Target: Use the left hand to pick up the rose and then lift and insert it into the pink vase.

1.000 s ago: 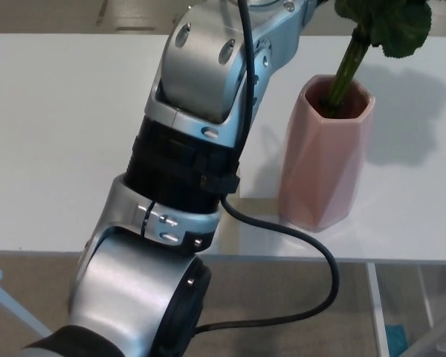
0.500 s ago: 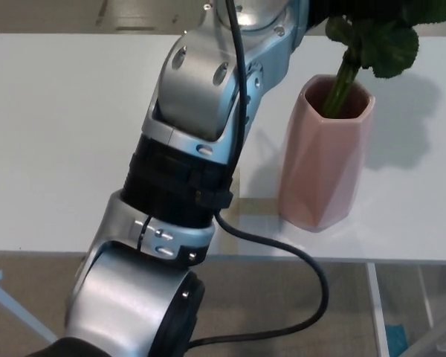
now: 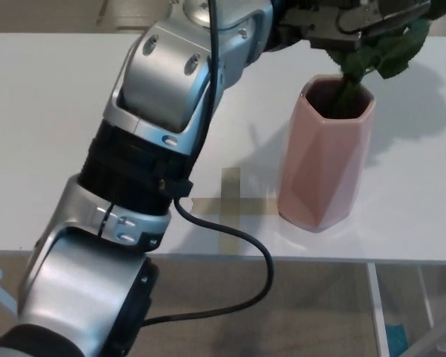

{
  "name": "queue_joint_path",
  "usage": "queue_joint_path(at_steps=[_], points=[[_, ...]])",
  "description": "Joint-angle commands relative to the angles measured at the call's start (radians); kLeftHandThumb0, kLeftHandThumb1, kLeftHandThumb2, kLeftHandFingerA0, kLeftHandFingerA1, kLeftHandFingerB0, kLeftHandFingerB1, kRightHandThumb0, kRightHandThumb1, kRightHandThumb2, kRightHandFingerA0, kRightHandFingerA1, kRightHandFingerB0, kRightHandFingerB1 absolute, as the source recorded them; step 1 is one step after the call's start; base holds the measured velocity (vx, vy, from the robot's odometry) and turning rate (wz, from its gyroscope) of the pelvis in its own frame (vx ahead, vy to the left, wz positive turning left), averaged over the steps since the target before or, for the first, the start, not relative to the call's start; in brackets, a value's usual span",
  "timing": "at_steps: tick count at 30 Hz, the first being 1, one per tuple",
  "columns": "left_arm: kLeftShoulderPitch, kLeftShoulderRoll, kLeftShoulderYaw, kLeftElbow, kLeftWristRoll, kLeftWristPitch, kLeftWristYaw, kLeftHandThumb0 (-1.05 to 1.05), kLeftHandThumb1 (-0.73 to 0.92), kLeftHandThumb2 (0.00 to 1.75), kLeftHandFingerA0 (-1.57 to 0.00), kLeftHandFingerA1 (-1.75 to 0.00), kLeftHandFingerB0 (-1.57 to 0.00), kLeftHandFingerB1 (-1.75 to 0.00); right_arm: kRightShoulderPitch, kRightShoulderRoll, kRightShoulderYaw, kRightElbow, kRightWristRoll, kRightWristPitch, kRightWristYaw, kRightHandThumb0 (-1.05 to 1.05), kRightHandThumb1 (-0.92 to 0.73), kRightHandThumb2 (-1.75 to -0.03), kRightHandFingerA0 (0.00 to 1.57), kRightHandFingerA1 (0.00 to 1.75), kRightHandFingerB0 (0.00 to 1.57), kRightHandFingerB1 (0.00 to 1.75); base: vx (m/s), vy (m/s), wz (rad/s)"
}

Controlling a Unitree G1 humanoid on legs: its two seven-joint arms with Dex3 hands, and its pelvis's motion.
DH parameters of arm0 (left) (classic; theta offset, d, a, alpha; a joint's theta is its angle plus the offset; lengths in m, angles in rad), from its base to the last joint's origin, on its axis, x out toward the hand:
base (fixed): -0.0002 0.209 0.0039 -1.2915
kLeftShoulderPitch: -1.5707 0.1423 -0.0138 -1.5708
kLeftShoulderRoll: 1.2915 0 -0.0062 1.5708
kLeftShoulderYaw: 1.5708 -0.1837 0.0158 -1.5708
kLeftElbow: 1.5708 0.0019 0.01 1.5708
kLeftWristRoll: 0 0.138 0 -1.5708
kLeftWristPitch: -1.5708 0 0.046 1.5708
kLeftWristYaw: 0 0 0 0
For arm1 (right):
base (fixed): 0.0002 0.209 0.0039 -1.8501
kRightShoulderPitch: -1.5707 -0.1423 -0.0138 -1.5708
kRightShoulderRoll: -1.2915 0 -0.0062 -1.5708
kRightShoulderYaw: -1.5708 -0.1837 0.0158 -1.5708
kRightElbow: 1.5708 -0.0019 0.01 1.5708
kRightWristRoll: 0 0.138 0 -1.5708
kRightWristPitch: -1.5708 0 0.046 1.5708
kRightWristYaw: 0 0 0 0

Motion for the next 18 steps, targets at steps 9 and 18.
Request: queue_joint_path(at_steps=[9, 18], points=[[0.004, 0.022, 0.007, -0.001, -0.004, 0.015, -0.086, -0.85, 0.49, 0.57, 0.0, 0.0, 0.0, 0.0, 0.005, -0.007, -0.009, 0.002, 0.006, 0.014, 0.012, -0.25, -0.54, -0.55, 0.7, 0.51, 0.6, 0.47, 0.0, 0.0, 0.0], [0.004, 0.042, 0.006, -0.032, 0.001, 0.027, -0.109, -0.86, 0.49, 0.58, 0.0, 0.0, 0.0, 0.0, 0.012, -0.003, -0.01, 0.004, 0.005, 0.009, 0.003, -0.25, -0.54, -0.55, 0.7, 0.51, 0.6, 0.47, 0.0, 0.0, 0.0]])
